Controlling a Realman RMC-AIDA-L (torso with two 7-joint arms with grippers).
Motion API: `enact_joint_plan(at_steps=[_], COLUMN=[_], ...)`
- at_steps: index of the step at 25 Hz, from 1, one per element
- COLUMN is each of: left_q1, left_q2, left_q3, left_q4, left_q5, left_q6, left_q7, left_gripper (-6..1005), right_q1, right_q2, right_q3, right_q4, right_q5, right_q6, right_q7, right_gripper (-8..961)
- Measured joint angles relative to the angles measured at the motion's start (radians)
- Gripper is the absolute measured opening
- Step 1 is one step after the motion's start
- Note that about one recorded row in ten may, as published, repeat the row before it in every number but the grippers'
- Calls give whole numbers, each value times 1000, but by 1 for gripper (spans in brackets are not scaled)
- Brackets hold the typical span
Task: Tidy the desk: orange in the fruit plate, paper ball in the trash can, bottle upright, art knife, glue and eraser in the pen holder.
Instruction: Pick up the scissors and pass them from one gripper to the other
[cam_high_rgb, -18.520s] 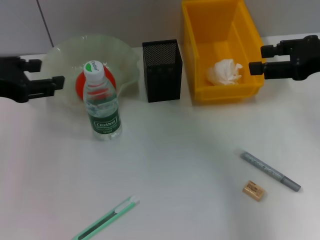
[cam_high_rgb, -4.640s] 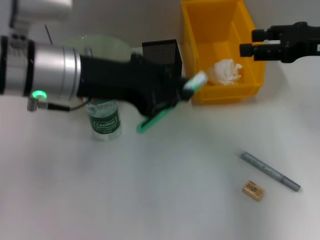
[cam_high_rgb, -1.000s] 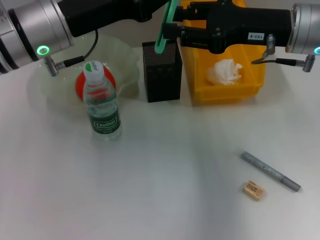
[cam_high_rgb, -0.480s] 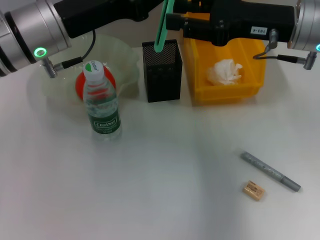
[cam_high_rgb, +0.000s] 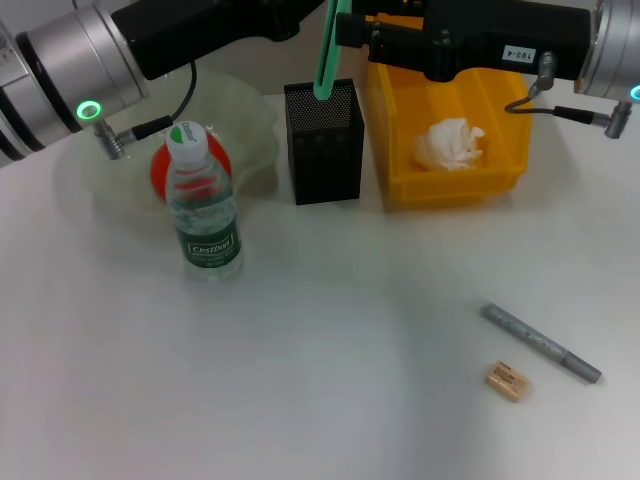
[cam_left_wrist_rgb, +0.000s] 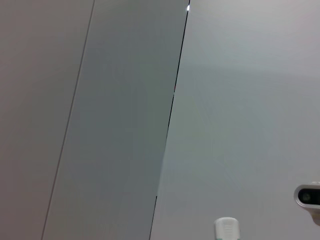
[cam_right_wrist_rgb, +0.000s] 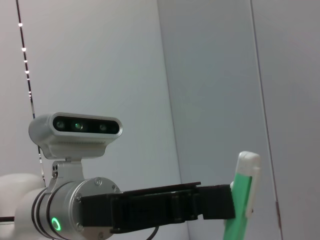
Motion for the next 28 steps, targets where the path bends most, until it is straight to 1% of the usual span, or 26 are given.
enact_joint_plan(at_steps=[16, 22, 28], left_q1=[0, 0, 0], left_q2=[0, 0, -1], left_q3=[9, 11, 13], left_q4=[-2, -2, -2], left_q5=[-12, -12, -16], left_q6=[1, 1, 2], left_q7=[16, 21, 25], left_gripper=[192, 193, 191], right_q1=[8, 8, 7], right_q2=[0, 0, 0], right_q3=[-12, -12, -11], right_q4=[11, 14, 16], right_q5=[11, 17, 21], right_q6=[3, 3, 2], right_q7=[5, 6, 7], right_gripper=[333, 256, 228])
